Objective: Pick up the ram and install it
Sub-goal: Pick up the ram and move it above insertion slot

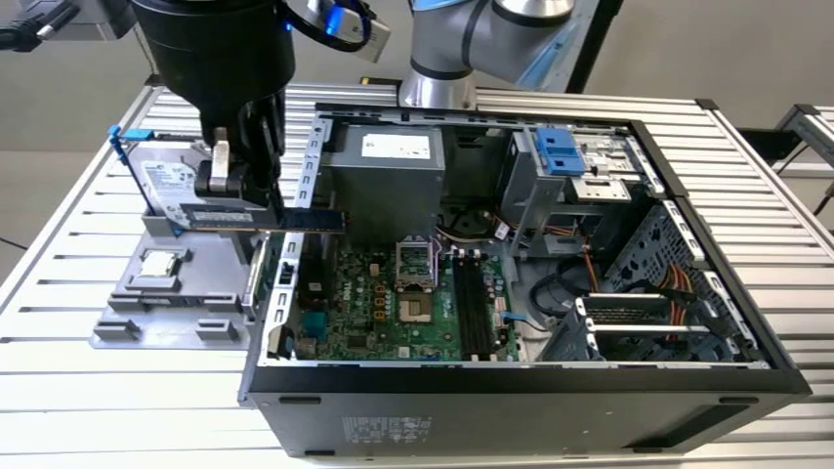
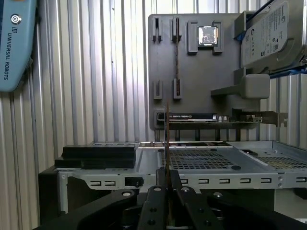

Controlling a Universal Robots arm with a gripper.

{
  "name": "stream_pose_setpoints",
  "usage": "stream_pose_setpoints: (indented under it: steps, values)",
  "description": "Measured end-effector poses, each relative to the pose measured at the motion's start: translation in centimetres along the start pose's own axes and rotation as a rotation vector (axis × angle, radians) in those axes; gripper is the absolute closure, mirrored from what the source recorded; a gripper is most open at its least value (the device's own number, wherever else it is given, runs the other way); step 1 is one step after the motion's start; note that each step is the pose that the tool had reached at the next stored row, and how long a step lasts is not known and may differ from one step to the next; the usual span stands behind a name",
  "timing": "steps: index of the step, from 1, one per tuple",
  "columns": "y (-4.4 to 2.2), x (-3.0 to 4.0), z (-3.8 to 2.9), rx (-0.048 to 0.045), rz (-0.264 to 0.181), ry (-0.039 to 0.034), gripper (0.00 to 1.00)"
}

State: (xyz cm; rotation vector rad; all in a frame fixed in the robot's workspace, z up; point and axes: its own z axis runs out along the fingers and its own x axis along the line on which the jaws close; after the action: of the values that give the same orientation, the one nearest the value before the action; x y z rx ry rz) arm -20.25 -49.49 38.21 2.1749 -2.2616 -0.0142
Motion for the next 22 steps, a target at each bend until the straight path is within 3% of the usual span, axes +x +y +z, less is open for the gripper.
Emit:
stream_pose_setpoints:
  steps: [14, 22]
  values:
    - [-1.12, -0.05, -0.01, 0.0000, 0.000, 0.0001, 1.00]
    - [-2.21, -0.09, -0.02, 0.0000, 0.000, 0.0000, 1.00]
